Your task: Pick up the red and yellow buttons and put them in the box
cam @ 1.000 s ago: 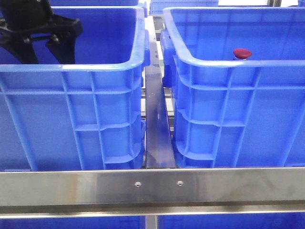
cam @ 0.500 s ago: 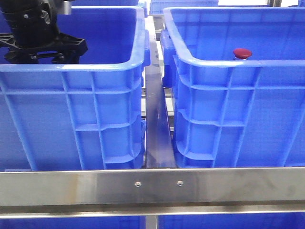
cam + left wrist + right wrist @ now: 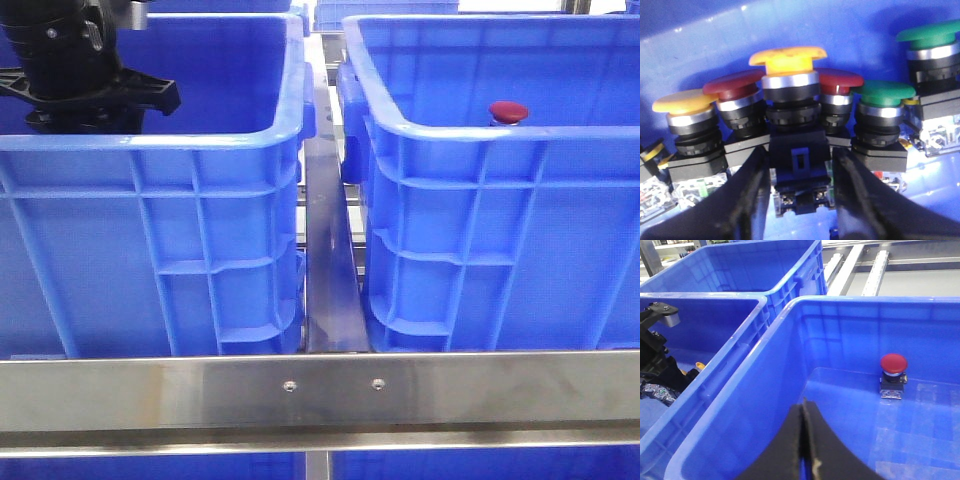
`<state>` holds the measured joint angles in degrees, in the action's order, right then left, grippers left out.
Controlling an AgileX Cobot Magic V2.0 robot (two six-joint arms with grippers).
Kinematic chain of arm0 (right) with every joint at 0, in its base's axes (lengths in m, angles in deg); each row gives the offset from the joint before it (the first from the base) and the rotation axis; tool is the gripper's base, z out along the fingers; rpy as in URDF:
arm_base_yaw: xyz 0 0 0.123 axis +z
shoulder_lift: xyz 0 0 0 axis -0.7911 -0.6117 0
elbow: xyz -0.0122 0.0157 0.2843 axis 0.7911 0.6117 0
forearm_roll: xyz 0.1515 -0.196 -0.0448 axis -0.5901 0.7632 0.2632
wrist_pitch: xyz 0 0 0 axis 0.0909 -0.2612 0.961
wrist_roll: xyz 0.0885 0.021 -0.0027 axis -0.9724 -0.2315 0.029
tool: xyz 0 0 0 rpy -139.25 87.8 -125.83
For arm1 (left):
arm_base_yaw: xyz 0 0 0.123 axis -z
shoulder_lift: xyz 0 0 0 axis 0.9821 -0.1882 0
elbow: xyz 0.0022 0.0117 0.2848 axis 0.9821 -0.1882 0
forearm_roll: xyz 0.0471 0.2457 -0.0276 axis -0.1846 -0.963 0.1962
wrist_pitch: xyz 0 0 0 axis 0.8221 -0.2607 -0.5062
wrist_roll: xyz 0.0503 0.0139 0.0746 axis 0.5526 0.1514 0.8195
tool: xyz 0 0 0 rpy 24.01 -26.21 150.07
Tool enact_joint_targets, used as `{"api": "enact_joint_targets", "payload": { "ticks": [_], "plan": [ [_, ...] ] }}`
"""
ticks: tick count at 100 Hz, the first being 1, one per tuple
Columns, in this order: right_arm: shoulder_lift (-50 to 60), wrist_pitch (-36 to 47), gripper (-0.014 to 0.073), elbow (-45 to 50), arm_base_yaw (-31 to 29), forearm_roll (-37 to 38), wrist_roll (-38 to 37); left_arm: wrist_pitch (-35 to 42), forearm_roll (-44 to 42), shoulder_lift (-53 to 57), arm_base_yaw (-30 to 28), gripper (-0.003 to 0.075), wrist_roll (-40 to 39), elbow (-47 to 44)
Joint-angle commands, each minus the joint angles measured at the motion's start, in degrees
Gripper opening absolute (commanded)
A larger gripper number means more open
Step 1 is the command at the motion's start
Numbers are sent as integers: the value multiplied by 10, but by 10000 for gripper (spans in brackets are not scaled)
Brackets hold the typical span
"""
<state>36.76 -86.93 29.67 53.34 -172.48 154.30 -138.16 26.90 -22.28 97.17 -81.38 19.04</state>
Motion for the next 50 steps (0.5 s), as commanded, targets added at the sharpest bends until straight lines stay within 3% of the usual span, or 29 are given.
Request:
{"api": "enact_joint_targets", "payload": {
  "ticks": [1, 26, 50],
  "plan": [
    [3, -7, -68, -16, -3, -14, 5, 10, 4, 42, -1, 100, -6, 21],
    [3, -7, -68, -15, -3, -14, 5, 20, 15, 120, 19, 99, -6, 23],
    [3, -7, -68, -15, -3, -14, 5, 39, 15, 197, 89, 95, -2, 23]
  ]
}}
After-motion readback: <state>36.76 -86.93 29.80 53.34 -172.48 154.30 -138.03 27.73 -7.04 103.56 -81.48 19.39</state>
